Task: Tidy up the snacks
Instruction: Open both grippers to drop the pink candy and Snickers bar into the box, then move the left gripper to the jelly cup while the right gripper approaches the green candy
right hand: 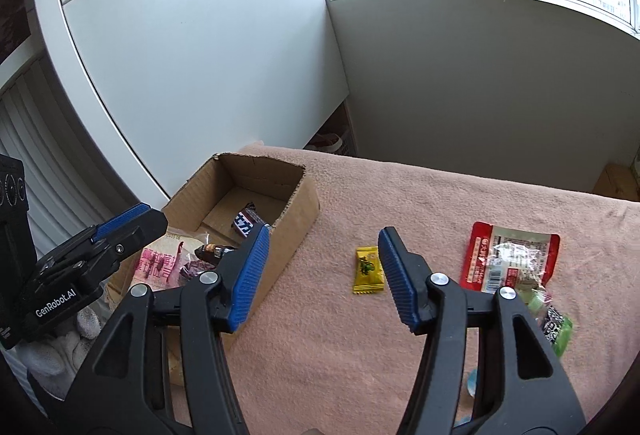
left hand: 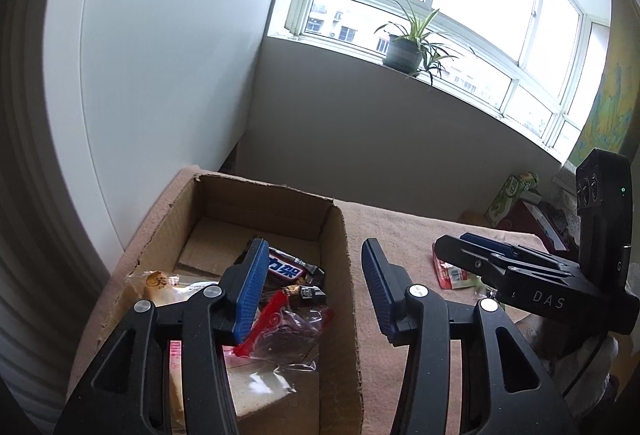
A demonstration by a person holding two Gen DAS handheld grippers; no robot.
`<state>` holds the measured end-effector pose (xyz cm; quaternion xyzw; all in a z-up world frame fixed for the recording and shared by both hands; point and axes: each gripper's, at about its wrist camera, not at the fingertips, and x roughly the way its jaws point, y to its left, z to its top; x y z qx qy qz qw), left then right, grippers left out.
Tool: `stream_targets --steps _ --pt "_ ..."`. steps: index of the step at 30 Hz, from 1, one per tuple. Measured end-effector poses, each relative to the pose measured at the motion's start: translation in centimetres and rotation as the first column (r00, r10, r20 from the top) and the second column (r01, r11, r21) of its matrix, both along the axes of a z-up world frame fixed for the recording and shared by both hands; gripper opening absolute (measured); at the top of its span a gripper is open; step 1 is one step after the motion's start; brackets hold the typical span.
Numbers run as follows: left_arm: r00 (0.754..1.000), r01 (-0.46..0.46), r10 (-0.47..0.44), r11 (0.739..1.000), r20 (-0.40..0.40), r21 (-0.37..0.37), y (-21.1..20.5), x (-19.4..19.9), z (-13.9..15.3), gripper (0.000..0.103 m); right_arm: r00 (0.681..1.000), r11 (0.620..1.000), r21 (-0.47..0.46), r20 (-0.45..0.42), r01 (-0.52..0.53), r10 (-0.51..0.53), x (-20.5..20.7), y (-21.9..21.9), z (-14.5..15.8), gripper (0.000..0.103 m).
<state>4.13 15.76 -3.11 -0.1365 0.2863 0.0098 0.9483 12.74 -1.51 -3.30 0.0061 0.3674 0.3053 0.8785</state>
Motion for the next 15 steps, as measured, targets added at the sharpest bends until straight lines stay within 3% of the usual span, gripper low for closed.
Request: stream_targets --steps 6,15 --pt "0.997 0.081 -0.081 0.997 -0.017 0.001 -3.6 0.9 -0.5 0.047 0.996 0.996 -0.004 0.000 0.087 -0.087 0.2 -6.7 0.1 0.059" --pt "0.970 0.229 -0.225 0.973 -0.088 0.038 -10.5 2.6 -2.4 0.047 0.973 0.975 -0.057 -0.078 0.215 -0.219 1.5 -15.2 -2.9 0.059"
